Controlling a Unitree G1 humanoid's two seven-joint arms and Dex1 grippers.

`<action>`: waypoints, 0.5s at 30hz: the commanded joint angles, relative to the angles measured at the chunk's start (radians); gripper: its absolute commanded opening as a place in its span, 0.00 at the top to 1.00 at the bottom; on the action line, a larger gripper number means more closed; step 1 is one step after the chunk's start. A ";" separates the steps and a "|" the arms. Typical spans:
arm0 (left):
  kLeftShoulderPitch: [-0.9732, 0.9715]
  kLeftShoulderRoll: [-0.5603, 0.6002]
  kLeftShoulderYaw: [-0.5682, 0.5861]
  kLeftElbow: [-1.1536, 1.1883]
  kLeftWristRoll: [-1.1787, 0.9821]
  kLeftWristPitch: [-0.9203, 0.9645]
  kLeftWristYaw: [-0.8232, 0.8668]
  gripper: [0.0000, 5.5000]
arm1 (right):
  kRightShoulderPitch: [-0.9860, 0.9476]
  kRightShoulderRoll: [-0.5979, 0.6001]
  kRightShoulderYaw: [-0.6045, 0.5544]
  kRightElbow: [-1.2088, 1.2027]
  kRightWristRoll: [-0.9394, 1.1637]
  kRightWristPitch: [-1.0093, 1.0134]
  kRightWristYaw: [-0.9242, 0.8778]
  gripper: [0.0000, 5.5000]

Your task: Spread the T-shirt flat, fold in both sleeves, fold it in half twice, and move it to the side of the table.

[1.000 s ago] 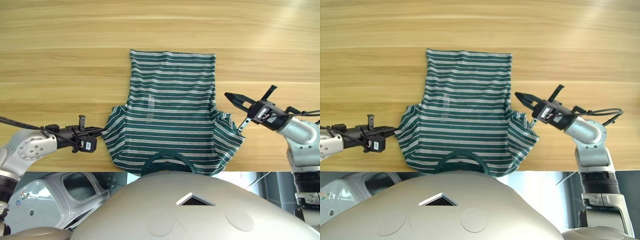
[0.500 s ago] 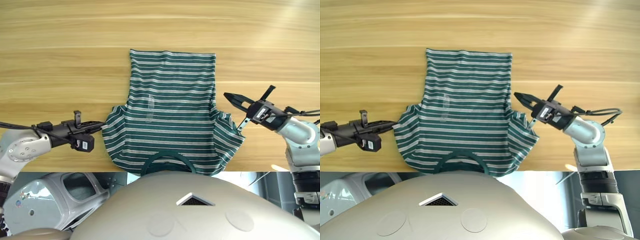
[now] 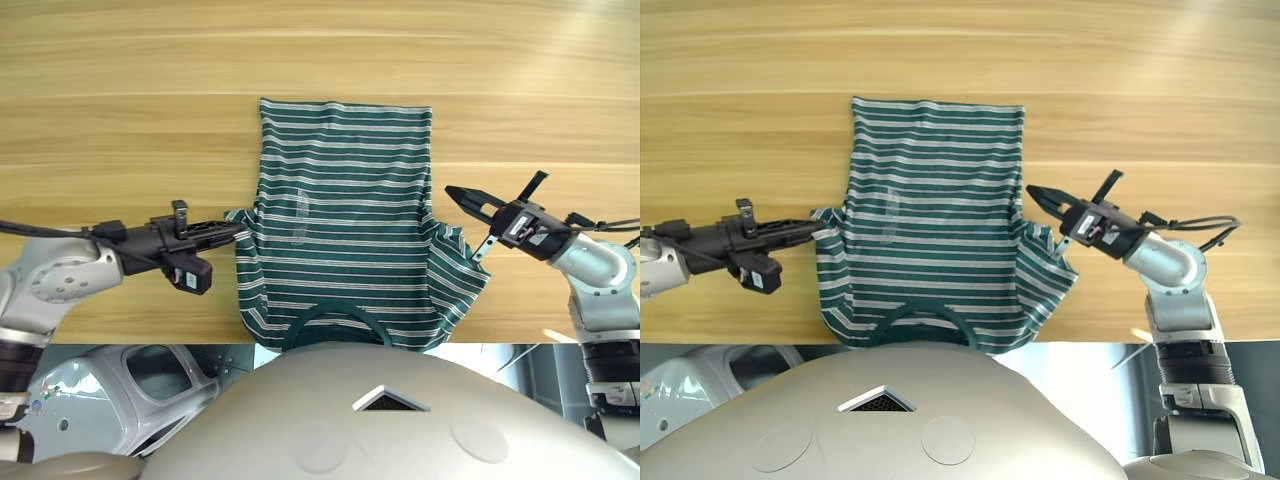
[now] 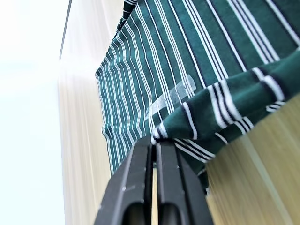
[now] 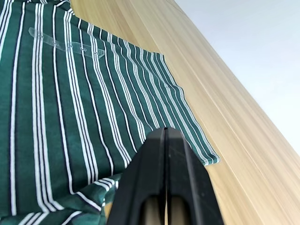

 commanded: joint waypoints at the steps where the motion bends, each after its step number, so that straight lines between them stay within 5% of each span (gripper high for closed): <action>1: -0.057 -0.038 -0.078 0.001 0.047 0.014 -0.038 0.99 | -0.010 0.008 0.005 -0.010 -0.009 0.000 -0.003 1.00; 15: -0.126 -0.099 -0.223 -0.051 0.070 0.042 -0.114 0.99 | -0.010 0.021 0.007 -0.010 -0.013 0.002 0.000 1.00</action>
